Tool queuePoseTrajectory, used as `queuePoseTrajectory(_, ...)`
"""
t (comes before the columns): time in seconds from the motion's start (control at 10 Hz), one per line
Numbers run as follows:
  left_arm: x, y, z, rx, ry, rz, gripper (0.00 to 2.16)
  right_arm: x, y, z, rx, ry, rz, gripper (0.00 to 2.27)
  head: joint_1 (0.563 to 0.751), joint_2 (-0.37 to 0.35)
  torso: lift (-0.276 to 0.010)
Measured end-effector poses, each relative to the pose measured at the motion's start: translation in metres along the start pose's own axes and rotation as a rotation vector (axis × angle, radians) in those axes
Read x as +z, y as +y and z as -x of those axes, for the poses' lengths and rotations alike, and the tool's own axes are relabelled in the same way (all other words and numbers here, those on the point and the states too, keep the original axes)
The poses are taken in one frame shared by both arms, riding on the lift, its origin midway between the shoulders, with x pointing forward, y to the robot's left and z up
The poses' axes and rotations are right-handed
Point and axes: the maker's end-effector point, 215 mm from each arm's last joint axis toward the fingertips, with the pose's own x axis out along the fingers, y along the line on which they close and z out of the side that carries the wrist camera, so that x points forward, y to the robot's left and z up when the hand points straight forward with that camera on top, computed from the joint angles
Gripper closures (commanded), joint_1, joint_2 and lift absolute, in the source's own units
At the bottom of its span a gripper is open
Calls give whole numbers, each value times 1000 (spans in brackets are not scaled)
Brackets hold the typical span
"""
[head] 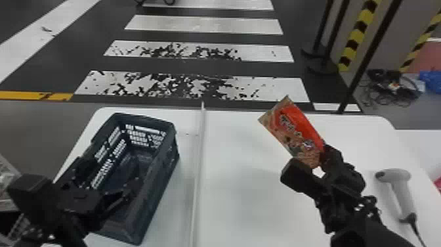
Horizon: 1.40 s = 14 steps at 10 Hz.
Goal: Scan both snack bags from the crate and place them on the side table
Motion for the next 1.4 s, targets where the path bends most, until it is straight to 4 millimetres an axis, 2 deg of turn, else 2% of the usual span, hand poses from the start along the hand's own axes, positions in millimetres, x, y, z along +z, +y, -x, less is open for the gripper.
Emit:
queuePoseTrajectory(0.2,0,0,0,0,1,-1,16,-21,24,-2,-31,48,211,2246,695,-17,-98)
queuePoseTrajectory(0.4,0,0,0,-1,1,-1,16,-40,59,1,17,92,387,2246,695,-23,-98)
queuePoseTrajectory(0.5,0,0,0,-1,1,-1,19,-39,77,9,62,82,419,1845,695,-13,-98)
queuePoseTrajectory(0.6,0,0,0,-1,0,-1,19,-33,89,19,91,70,423,468,695,-4,-98)
queuePoseTrajectory(0.7,0,0,0,-1,1,-1,19,-31,93,28,110,71,410,-1,695,11,-98)
queuePoseTrajectory(1.1,1,-1,-2,-2,0,4,19,-37,91,55,195,134,257,46,695,13,-98)
queuePoseTrajectory(1.4,1,-3,-3,-6,-1,6,19,-13,100,77,427,75,-98,46,695,50,-98)
